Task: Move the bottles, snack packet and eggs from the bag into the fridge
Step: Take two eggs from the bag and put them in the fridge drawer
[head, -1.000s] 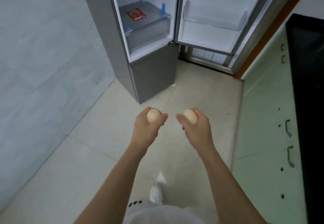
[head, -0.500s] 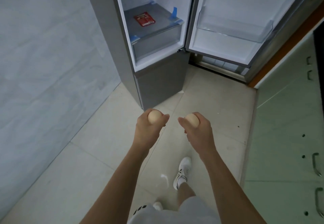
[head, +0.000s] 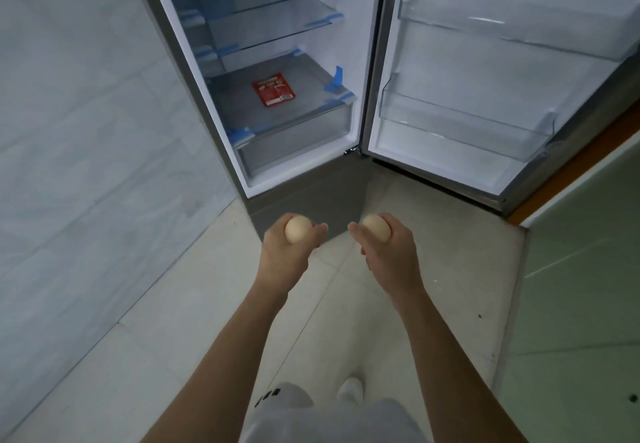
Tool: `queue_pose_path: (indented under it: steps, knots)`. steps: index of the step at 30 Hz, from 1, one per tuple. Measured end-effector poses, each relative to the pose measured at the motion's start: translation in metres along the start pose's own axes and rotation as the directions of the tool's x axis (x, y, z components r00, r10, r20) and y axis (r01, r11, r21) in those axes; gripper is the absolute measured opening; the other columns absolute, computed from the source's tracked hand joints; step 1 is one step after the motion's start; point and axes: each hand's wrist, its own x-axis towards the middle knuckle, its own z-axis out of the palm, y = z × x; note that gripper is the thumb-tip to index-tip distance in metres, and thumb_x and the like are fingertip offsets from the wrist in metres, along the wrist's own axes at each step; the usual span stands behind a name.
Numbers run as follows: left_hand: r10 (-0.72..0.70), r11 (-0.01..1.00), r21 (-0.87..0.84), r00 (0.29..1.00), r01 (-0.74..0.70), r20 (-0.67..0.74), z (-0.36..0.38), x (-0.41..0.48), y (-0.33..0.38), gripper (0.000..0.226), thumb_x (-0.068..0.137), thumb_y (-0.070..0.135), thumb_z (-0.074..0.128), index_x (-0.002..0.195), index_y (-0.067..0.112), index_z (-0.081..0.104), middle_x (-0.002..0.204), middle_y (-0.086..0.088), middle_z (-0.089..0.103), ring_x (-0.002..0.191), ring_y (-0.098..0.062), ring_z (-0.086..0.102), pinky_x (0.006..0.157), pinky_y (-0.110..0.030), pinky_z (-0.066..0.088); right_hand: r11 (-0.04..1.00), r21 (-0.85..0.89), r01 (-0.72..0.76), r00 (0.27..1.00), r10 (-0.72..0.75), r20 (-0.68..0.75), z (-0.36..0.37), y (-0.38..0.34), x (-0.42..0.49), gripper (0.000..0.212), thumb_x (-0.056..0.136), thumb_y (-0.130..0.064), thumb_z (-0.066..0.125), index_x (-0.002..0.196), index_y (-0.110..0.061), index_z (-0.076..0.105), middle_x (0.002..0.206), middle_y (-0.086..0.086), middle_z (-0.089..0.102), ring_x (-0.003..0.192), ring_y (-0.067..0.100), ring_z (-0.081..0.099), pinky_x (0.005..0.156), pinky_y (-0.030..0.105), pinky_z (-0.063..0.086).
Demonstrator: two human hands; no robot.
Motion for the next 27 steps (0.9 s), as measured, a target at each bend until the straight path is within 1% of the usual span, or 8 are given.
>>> queue_pose_path:
  steps: [3, 6, 8, 13, 15, 21, 25, 27]
  knots:
    - [-0.007, 1.0, 0.015, 0.999, 0.007, -0.037, 0.012, 0.025, 0.005, 0.022, 0.085, 0.032, 0.076, 0.091, 0.014, 0.064, 0.068, 0.005, 0.063, 0.053, -0.004, 0.055, 0.049, -0.026, 0.049, 1.0, 0.003, -0.009, 1.0, 0.009, 0.03, -0.001, 0.0, 0.031, 0.028, 0.079, -0.05, 0.073, 0.084, -0.025, 0.062, 0.078, 0.005, 0.064, 0.068, 0.019, 0.062, 0.061, 0.042, 0.057]
    - [-0.037, 0.999, 0.02, 0.997, 0.039, -0.072, 0.02, 0.05, 0.008, 0.021, 0.085, 0.033, 0.076, 0.091, 0.016, 0.064, 0.066, 0.007, 0.064, 0.054, -0.003, 0.056, 0.05, -0.025, 0.049, 1.0, -0.015, -0.016, 0.998, 0.017, 0.062, 0.002, 0.001, 0.058, 0.041, 0.069, -0.064, 0.067, 0.083, -0.025, 0.061, 0.078, 0.004, 0.064, 0.073, 0.026, 0.065, 0.064, 0.049, 0.059]
    - [-0.065, 0.998, 0.009, 0.994, 0.066, -0.093, 0.024, 0.068, 0.009, 0.022, 0.085, 0.033, 0.076, 0.09, 0.015, 0.065, 0.065, 0.007, 0.064, 0.056, -0.007, 0.055, 0.049, -0.026, 0.048, 0.999, -0.022, -0.03, 0.997, 0.032, 0.071, 0.004, 0.002, 0.077, 0.044, 0.066, -0.065, 0.067, 0.081, -0.024, 0.062, 0.076, 0.003, 0.064, 0.072, 0.027, 0.065, 0.064, 0.049, 0.058]
    - [-0.07, 0.997, 0.008, 0.991, 0.071, -0.111, 0.034, 0.12, 0.009, 0.02, 0.085, 0.031, 0.075, 0.091, 0.016, 0.065, 0.067, 0.007, 0.065, 0.055, -0.006, 0.056, 0.049, -0.023, 0.048, 0.998, -0.024, -0.054, 0.994, 0.056, 0.094, 0.013, 0.002, 0.132, 0.041, 0.066, -0.062, 0.068, 0.079, -0.023, 0.063, 0.071, 0.001, 0.064, 0.064, 0.02, 0.06, 0.061, 0.039, 0.053]
    - [-0.078, 0.997, 0.006, 0.989, 0.08, -0.122, 0.036, 0.146, 0.01, 0.018, 0.085, 0.032, 0.075, 0.09, 0.019, 0.065, 0.067, 0.009, 0.066, 0.056, -0.005, 0.058, 0.051, -0.023, 0.05, 0.998, -0.031, -0.059, 0.993, 0.062, 0.102, 0.021, 0.0, 0.156, 0.042, 0.066, -0.062, 0.067, 0.078, -0.023, 0.062, 0.07, 0.001, 0.064, 0.063, 0.018, 0.059, 0.061, 0.038, 0.052]
    - [-0.098, 0.995, -0.034, 0.987, 0.094, -0.13, 0.041, 0.238, 0.024, 0.018, 0.086, 0.031, 0.075, 0.089, 0.017, 0.064, 0.074, -0.001, 0.065, 0.065, -0.016, 0.058, 0.053, -0.029, 0.05, 0.998, -0.054, -0.045, 0.995, 0.05, 0.09, 0.049, -0.02, 0.243, 0.034, 0.073, -0.05, 0.074, 0.075, -0.019, 0.06, 0.066, 0.003, 0.062, 0.062, 0.022, 0.059, 0.06, 0.038, 0.05]
    - [-0.107, 0.994, -0.013, 0.985, 0.106, -0.134, 0.037, 0.297, 0.04, 0.016, 0.087, 0.034, 0.074, 0.091, 0.026, 0.061, 0.079, 0.003, 0.065, 0.073, -0.014, 0.062, 0.062, -0.032, 0.054, 0.997, -0.074, -0.027, 0.993, 0.035, 0.109, 0.071, -0.045, 0.299, 0.023, 0.083, -0.037, 0.077, 0.08, -0.021, 0.062, 0.069, -0.002, 0.062, 0.063, 0.013, 0.059, 0.057, 0.024, 0.047]
    - [-0.104, 0.995, -0.011, 0.985, 0.103, -0.139, 0.033, 0.323, 0.046, 0.015, 0.087, 0.034, 0.073, 0.09, 0.027, 0.06, 0.079, 0.003, 0.064, 0.072, -0.015, 0.061, 0.061, -0.032, 0.053, 0.998, -0.066, -0.011, 0.993, 0.019, 0.117, 0.081, -0.056, 0.321, 0.018, 0.085, -0.03, 0.076, 0.085, -0.021, 0.061, 0.073, -0.005, 0.06, 0.066, 0.01, 0.057, 0.059, 0.02, 0.044]
